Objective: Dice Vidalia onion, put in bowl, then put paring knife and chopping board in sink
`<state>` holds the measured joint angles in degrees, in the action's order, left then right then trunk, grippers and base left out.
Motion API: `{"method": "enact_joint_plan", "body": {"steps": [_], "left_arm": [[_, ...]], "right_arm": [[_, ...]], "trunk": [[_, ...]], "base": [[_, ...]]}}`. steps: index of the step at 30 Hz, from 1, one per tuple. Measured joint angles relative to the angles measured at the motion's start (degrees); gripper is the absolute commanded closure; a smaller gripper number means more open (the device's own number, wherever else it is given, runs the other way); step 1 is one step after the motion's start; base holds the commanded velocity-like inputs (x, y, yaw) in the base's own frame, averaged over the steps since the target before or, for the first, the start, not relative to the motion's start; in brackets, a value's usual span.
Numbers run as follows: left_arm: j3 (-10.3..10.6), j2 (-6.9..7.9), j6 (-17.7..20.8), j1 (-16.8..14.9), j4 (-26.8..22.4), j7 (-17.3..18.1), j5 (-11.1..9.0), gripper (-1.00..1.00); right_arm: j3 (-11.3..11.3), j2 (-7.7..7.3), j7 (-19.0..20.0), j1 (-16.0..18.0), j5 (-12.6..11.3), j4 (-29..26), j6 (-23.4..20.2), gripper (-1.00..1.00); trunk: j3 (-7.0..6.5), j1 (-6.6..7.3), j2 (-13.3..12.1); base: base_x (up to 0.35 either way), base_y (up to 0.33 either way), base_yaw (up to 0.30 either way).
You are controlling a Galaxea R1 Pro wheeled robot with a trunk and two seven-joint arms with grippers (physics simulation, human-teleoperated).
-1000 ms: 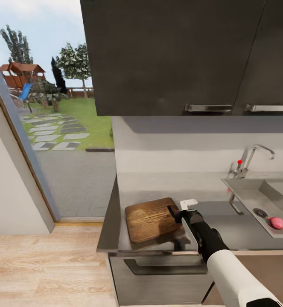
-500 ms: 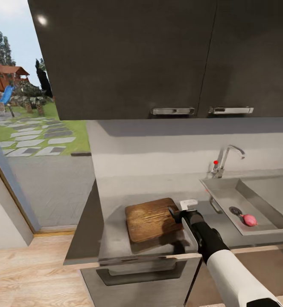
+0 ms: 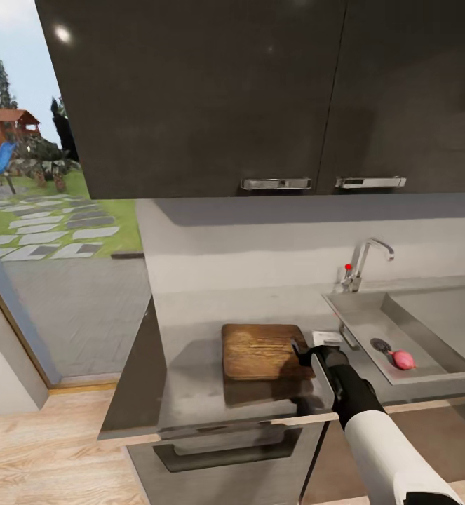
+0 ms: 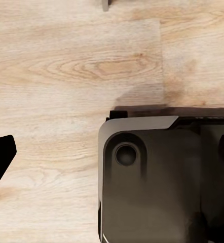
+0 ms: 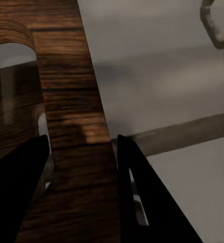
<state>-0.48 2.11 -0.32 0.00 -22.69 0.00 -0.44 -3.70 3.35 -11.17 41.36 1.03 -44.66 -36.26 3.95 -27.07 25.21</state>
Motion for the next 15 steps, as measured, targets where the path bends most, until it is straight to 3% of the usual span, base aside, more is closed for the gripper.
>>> {"method": "enact_joint_plan", "body": {"steps": [9, 15], "left_arm": [[0.0, 0.00, 0.0, 0.0, 0.0, 0.0, 0.0, -1.00], [0.0, 0.00, 0.0, 0.0, 0.0, 0.0, 0.0, -1.00]], "right_arm": [[-0.1, 0.02, -0.2, 0.0, 0.1, 0.0, 0.0, 1.00], [-0.1, 0.08, -0.4, 0.0, 0.1, 0.0, 0.0, 1.00]], "trunk": [[0.00, 0.00, 0.0], [0.00, 0.00, 0.0]], "base": [[0.000, -0.160, 0.002], [0.000, -0.205, 0.082]]}}
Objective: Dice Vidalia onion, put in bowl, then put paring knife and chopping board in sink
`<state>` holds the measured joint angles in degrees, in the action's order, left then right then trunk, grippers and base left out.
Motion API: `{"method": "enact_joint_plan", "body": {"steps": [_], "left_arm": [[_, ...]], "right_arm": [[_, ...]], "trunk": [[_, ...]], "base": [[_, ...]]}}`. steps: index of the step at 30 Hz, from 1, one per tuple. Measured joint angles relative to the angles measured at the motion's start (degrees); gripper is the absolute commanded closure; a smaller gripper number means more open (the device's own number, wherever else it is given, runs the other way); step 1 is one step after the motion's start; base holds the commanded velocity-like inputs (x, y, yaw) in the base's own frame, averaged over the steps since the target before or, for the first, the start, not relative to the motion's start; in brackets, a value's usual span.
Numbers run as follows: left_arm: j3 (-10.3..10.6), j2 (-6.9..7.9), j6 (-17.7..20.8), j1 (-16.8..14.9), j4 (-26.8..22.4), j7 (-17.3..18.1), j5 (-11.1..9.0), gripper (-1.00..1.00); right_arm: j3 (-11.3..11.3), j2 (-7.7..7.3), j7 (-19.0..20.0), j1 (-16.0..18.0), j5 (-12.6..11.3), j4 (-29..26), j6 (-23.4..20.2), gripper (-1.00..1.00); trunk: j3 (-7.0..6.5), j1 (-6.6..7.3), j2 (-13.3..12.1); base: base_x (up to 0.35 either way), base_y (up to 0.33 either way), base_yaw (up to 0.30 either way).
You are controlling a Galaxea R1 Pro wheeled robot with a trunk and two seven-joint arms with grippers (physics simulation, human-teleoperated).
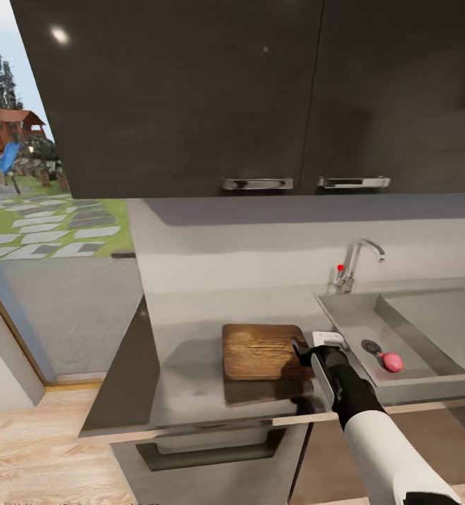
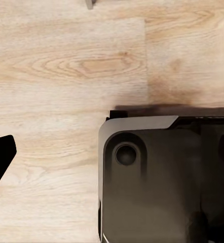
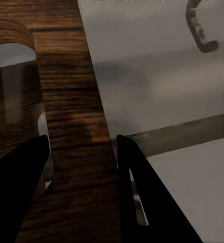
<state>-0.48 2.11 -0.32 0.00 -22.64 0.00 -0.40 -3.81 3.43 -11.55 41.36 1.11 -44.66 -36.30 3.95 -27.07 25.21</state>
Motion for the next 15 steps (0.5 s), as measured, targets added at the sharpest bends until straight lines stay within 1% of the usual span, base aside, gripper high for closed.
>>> {"method": "enact_joint_plan", "body": {"steps": [3, 8, 10, 12, 15], "left_arm": [[0.0, 0.00, 0.0, 0.0, 0.0, 0.0, 0.0, -1.00], [0.0, 0.00, 0.0, 0.0, 0.0, 0.0, 0.0, -1.00], [0.0, 0.00, 0.0, 0.0, 0.0, 0.0, 0.0, -1.00], [0.0, 0.00, 0.0, 0.0, 0.0, 0.0, 0.0, -1.00], [0.0, 0.00, 0.0, 0.0, 0.0, 0.0, 0.0, -1.00]], "right_arm": [[0.0, 0.02, -0.5, 0.0, 0.0, 0.0, 0.0, 1.00], [0.0, 0.05, -0.8, 0.0, -0.1, 0.1, 0.1, 1.00], [0.1, 0.11, -0.8, 0.0, -0.1, 0.1, 0.1, 1.00], [0.0, 0.12, -0.8, 0.0, 0.0, 0.1, 0.1, 1.00], [0.0, 0.07, -1.5, 0.0, 0.1, 0.2, 0.1, 1.00]], "trunk": [[0.00, 0.00, 0.0], [0.00, 0.00, 0.0], [0.00, 0.00, 0.0], [0.00, 0.00, 0.0], [0.00, 0.00, 0.0]], "base": [[0.000, -0.206, 0.172], [0.000, -0.200, 0.263], [0.000, -0.100, 0.221], [0.000, -0.051, 0.119], [0.000, -0.017, 0.039]]}}
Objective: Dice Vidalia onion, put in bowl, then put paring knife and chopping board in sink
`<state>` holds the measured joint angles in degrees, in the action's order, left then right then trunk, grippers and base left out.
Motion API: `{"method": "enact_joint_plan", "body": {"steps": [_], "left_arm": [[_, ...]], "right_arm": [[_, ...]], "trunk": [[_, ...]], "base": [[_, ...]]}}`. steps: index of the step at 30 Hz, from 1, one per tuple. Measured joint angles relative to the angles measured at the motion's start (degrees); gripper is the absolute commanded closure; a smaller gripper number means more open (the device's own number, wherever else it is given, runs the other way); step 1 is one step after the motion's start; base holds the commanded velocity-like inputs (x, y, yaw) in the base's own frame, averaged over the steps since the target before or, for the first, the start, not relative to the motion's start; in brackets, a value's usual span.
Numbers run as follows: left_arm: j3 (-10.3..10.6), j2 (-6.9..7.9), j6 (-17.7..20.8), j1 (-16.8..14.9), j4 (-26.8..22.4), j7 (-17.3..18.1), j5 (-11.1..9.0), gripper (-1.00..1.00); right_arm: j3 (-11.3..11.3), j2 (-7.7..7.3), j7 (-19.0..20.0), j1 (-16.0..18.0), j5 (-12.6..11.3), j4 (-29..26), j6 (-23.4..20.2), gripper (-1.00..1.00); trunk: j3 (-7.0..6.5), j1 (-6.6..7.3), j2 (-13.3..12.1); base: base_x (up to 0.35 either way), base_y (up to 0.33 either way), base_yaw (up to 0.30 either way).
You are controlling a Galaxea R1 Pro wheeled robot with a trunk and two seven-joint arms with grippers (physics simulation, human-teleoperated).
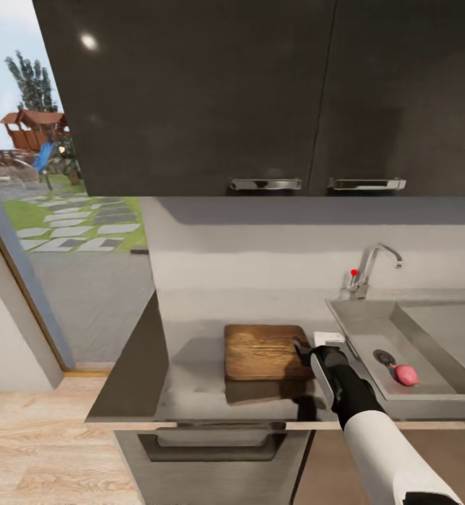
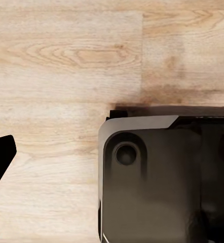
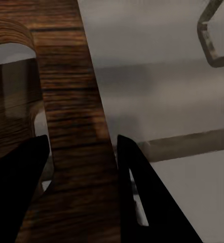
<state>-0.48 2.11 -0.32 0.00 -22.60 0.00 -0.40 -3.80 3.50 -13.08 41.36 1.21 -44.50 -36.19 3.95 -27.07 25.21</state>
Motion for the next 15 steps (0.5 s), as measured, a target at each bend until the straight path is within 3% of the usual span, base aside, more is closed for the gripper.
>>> {"method": "enact_joint_plan", "body": {"steps": [6, 15], "left_arm": [[0.0, 0.00, 0.0, 0.0, 0.0, 0.0, -0.1, -1.00], [0.0, 0.00, 0.0, 0.0, 0.0, 0.0, -0.1, -1.00]], "right_arm": [[-0.1, 0.03, -4.5, 0.0, 0.0, 0.0, 0.0, 1.00], [-1.8, -0.20, -6.0, 0.0, -0.1, 0.0, 0.0, 1.00]], "trunk": [[0.00, 0.00, 0.0], [0.00, 0.00, 0.0]], "base": [[0.000, -0.003, 0.006], [0.000, 0.000, 0.000]]}}
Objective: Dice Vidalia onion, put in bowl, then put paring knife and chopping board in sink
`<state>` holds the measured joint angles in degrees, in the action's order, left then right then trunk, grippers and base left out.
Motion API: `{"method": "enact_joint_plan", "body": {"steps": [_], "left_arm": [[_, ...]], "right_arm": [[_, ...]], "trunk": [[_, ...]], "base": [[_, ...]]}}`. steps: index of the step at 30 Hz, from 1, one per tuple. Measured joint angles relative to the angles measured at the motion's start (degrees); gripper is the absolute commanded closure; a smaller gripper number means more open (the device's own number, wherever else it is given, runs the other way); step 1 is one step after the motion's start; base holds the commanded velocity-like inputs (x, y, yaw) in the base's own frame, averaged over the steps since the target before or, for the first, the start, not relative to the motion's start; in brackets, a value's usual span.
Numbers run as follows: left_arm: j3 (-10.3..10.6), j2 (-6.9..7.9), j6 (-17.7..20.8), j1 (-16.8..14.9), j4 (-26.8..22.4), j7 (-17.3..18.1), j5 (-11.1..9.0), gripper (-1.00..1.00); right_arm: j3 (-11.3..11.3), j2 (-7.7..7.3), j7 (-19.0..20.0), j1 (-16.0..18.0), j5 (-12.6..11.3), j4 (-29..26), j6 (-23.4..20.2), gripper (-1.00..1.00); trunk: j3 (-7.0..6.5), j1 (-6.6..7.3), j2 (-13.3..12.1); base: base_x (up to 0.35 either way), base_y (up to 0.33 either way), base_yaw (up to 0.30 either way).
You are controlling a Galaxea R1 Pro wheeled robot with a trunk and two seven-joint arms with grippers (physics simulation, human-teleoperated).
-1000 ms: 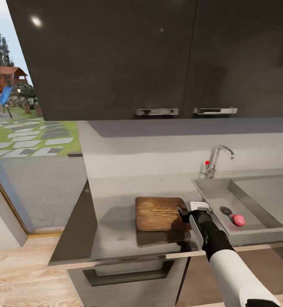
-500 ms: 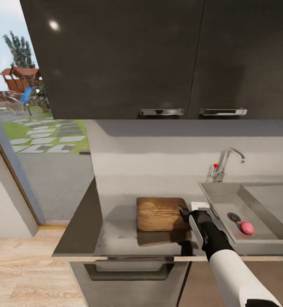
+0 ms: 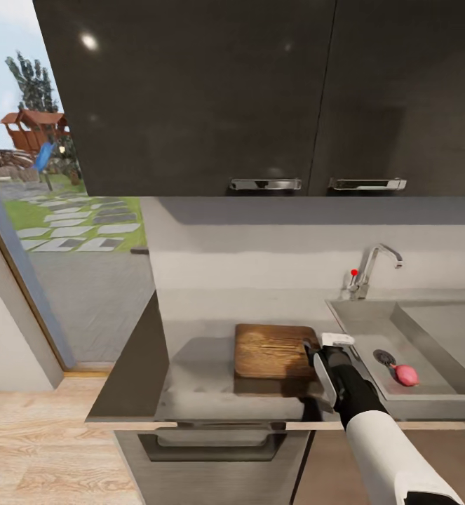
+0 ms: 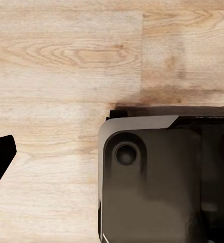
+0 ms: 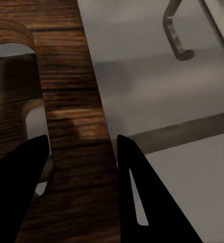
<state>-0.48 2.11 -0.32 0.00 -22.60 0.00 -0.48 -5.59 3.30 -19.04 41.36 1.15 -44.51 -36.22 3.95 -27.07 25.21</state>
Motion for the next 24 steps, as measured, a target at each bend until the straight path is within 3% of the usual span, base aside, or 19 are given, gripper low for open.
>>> {"method": "enact_joint_plan", "body": {"steps": [24], "left_arm": [[0.0, 0.00, 0.0, 0.0, -0.1, 0.0, 0.0, -1.00]], "right_arm": [[0.0, -0.34, -2.6, 0.0, 0.0, 2.2, 0.5, 1.00]], "trunk": [[0.00, 0.01, 0.0]], "base": [[0.006, -0.024, 0.000]]}}
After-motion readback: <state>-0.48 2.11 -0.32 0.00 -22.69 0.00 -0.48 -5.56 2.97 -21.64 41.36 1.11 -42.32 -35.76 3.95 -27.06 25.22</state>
